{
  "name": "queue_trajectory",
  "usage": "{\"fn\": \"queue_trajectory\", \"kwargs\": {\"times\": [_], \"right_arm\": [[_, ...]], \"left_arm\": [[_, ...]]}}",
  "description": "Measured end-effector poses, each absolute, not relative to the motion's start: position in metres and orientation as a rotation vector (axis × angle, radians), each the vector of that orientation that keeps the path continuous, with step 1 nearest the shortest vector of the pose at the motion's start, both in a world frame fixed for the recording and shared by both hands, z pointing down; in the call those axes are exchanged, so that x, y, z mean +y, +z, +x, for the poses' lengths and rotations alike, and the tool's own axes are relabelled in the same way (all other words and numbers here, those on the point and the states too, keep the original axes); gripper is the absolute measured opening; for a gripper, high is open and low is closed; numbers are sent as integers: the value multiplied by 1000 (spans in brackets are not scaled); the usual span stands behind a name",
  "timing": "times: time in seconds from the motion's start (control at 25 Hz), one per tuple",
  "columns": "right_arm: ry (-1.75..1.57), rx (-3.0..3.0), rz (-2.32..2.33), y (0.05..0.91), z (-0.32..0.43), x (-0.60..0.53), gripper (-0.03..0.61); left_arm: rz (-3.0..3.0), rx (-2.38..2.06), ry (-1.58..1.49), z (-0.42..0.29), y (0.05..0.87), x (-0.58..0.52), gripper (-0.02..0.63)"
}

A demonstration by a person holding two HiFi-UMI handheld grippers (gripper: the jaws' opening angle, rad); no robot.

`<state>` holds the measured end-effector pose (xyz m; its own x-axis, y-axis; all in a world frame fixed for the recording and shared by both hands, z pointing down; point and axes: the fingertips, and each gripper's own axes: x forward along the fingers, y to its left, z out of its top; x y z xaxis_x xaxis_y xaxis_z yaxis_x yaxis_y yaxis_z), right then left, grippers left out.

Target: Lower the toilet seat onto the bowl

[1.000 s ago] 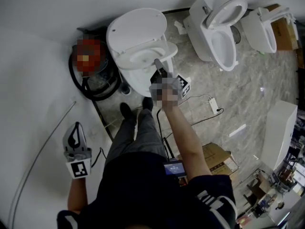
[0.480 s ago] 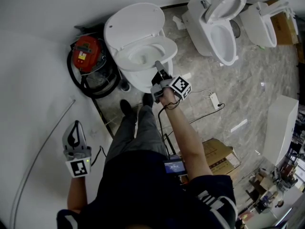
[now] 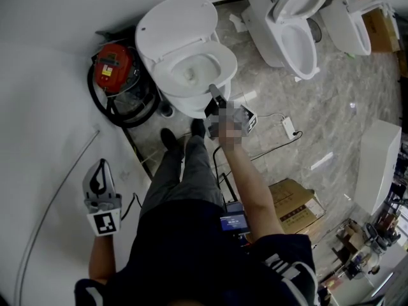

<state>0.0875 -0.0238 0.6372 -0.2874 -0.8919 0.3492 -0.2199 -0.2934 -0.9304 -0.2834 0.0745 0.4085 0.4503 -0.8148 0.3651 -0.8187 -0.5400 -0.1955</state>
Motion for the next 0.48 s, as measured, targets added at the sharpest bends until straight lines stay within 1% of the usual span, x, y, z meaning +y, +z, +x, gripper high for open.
{"fn": "queue_trajectory", "kwargs": {"times": [0.48], "right_arm": [[-1654,1338,-1442,673,96,17,78]], "left_arm": [[2696,-1439,703,-276,421,84,25]]}}
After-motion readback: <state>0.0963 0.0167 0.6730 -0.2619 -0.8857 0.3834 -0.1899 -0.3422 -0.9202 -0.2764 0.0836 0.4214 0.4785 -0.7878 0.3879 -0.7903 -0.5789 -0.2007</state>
